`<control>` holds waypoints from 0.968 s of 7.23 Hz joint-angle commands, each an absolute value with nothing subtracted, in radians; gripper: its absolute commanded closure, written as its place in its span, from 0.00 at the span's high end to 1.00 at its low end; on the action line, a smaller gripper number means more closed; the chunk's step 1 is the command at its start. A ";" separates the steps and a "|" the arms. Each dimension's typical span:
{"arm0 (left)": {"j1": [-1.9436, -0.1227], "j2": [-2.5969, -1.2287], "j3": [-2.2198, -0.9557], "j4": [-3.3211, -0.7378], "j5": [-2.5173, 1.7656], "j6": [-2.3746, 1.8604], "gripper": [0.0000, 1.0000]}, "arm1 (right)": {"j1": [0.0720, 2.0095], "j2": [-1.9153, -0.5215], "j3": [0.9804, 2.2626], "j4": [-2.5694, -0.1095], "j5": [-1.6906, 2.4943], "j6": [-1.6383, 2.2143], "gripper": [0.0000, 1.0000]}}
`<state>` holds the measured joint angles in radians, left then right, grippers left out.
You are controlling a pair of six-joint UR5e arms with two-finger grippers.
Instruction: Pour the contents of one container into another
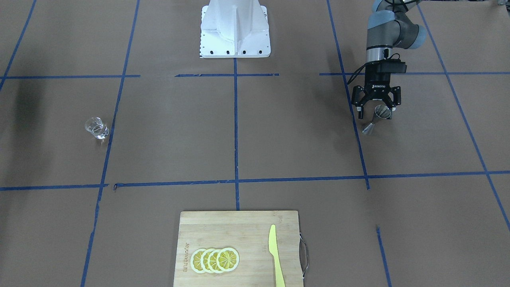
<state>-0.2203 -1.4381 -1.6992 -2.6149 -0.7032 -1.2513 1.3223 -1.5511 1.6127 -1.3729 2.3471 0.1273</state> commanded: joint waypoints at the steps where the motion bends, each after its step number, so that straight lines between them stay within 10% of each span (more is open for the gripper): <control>1: -0.229 -1.462 -1.689 -2.615 -0.704 -1.252 0.96 | 1.322 -1.551 1.612 -1.373 2.347 0.127 1.00; 7: -0.262 -1.465 -1.678 -2.622 -0.704 -1.252 0.86 | 1.322 -1.552 1.618 -1.373 2.347 0.127 1.00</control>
